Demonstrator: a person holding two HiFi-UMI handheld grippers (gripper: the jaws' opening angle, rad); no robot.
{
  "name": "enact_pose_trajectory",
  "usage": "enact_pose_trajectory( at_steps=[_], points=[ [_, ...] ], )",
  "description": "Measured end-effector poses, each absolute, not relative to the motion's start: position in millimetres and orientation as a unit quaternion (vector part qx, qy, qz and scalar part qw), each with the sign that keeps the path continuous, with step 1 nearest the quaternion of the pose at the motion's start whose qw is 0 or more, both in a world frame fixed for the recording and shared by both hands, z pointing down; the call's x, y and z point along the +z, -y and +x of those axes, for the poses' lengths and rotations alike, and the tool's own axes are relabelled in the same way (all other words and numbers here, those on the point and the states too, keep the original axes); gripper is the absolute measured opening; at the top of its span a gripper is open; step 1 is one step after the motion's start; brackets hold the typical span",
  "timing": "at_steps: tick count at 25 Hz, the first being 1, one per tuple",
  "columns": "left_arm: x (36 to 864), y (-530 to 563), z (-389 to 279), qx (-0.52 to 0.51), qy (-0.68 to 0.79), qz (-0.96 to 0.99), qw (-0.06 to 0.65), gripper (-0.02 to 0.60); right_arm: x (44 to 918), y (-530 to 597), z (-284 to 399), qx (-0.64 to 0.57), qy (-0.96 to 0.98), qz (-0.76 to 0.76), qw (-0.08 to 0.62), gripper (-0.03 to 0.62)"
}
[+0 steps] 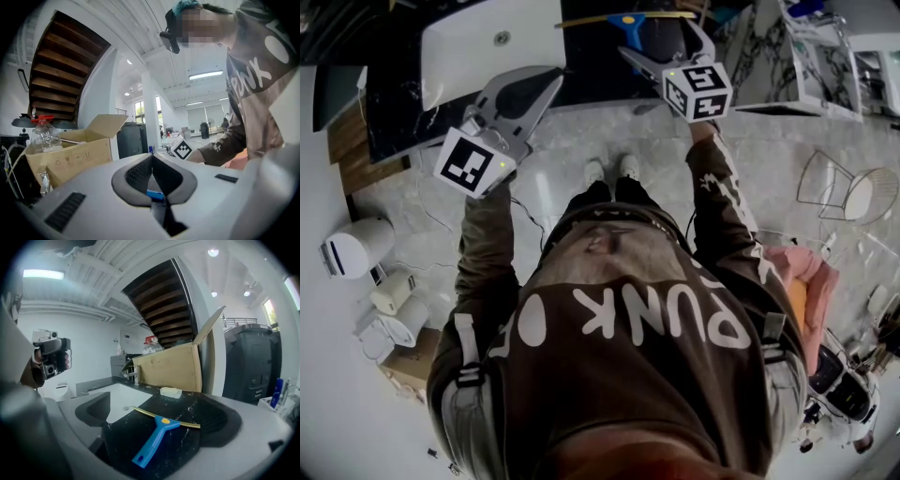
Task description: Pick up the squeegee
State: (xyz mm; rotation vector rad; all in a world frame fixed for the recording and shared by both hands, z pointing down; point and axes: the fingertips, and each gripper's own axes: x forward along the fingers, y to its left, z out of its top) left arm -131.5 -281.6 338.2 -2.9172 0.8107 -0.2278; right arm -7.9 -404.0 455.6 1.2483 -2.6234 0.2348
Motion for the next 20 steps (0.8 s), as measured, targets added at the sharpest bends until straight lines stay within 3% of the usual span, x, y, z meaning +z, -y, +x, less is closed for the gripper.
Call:
enact_pose_trajectory(
  at_steps=[20],
  points=[
    [347,275,-141,-0.079,-0.266,-0.96,0.043,0.003,569,448,-15,0.183,0.82,0.503,0.201,0.546]
  ],
)
